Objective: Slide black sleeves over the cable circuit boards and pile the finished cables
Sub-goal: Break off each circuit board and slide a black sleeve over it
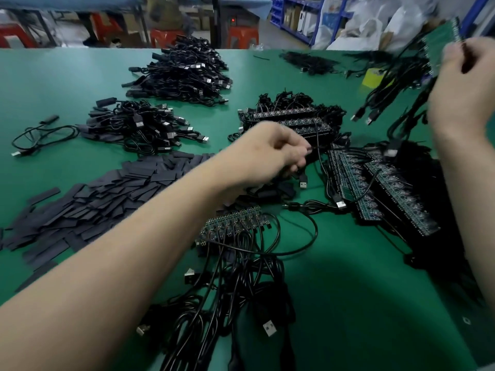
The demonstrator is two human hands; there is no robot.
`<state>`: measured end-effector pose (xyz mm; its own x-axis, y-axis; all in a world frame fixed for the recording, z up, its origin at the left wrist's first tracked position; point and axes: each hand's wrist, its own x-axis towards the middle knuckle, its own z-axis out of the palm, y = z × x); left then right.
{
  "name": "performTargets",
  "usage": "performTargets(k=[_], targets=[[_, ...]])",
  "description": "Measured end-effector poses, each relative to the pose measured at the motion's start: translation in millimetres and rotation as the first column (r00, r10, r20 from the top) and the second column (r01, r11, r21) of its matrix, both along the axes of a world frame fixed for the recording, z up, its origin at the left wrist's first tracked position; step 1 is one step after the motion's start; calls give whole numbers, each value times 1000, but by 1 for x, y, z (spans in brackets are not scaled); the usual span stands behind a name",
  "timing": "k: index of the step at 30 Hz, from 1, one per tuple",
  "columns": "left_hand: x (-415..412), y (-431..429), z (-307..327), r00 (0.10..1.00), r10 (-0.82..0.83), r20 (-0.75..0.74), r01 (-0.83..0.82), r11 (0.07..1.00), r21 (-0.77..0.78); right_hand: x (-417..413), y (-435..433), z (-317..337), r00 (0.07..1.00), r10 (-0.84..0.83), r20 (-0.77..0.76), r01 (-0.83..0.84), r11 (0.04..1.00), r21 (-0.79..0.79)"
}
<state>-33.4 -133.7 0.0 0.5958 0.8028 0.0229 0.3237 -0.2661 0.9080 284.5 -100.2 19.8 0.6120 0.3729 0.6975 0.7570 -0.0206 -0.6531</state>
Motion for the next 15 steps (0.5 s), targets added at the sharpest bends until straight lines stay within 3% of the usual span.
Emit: performTargets(k=[4, 6, 8, 11, 15], targets=[[-27, 6, 31, 941, 102, 324, -42, 982, -185, 19, 9, 0, 989, -59, 133, 48, 995, 88], [-41, 8, 42, 909, 138, 393, -67, 980, -189, 6, -1, 3, 972, -80, 221, 74, 997, 32], [-53, 7, 47, 913, 143, 381, -93, 985, -148, -11, -11, 1, 946, -43, 322, 71, 994, -78], [-74, 2, 46, 939, 119, 321, -88, 990, -112, -42, -32, -9, 879, 151, 453, 10, 943, -334], [-106, -8, 41, 957, 84, 279, -59, 994, -95, -82, -58, -17, 818, 366, 443, -19, 788, -616]])
